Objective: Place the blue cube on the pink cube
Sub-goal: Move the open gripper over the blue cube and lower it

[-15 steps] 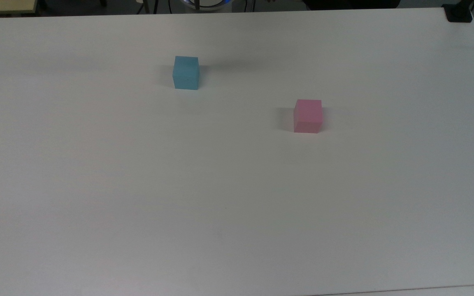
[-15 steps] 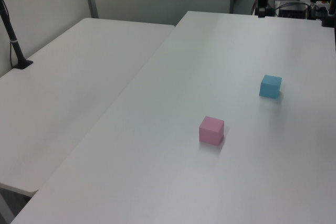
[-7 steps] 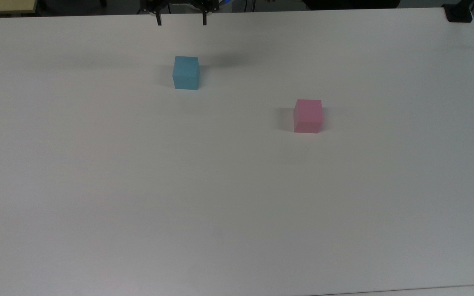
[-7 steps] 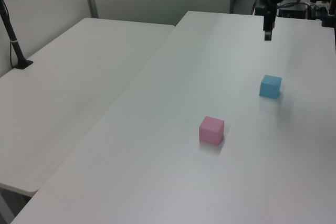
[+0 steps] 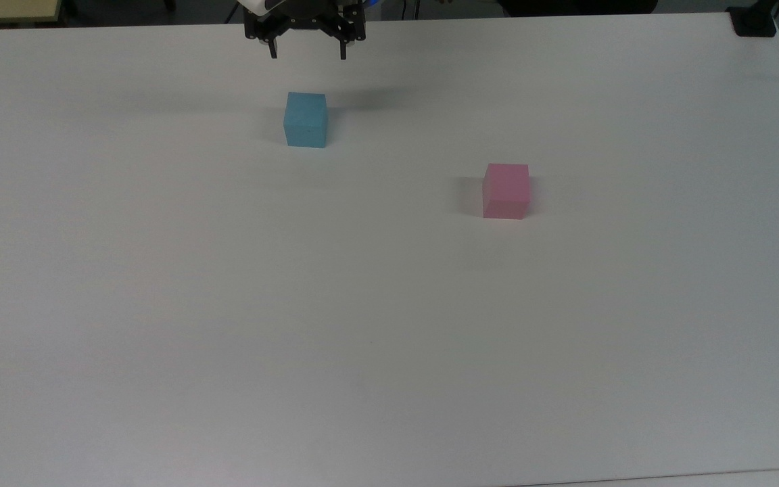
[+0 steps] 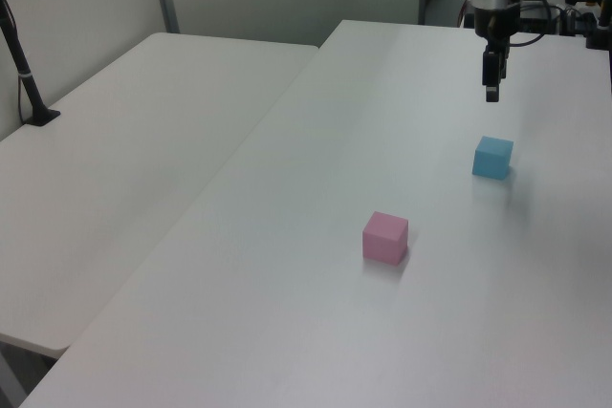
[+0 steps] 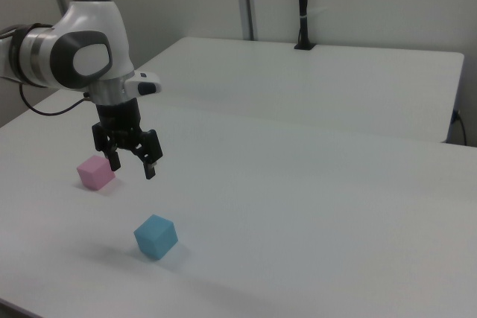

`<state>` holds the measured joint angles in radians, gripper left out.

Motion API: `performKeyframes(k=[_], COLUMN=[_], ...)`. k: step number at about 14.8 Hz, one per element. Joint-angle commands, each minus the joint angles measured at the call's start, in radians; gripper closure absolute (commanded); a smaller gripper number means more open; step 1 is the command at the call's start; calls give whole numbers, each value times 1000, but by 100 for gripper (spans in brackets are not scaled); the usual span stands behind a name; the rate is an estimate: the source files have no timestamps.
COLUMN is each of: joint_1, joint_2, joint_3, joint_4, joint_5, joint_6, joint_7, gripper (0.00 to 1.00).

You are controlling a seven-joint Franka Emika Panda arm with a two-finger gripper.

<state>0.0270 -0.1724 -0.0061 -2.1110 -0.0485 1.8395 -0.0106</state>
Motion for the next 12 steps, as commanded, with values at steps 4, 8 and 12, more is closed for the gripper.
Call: performKeyframes(k=[4, 8, 12], joint_1=[-12, -13, -10], joint_2=[-32, -33, -21], joint_3=[5, 5, 5], joint_4=[-55, -164, -207], joint_5=[16, 16, 4], joint_6=[27, 156, 236], joint_7=[17, 32, 60], gripper=[0, 0, 0])
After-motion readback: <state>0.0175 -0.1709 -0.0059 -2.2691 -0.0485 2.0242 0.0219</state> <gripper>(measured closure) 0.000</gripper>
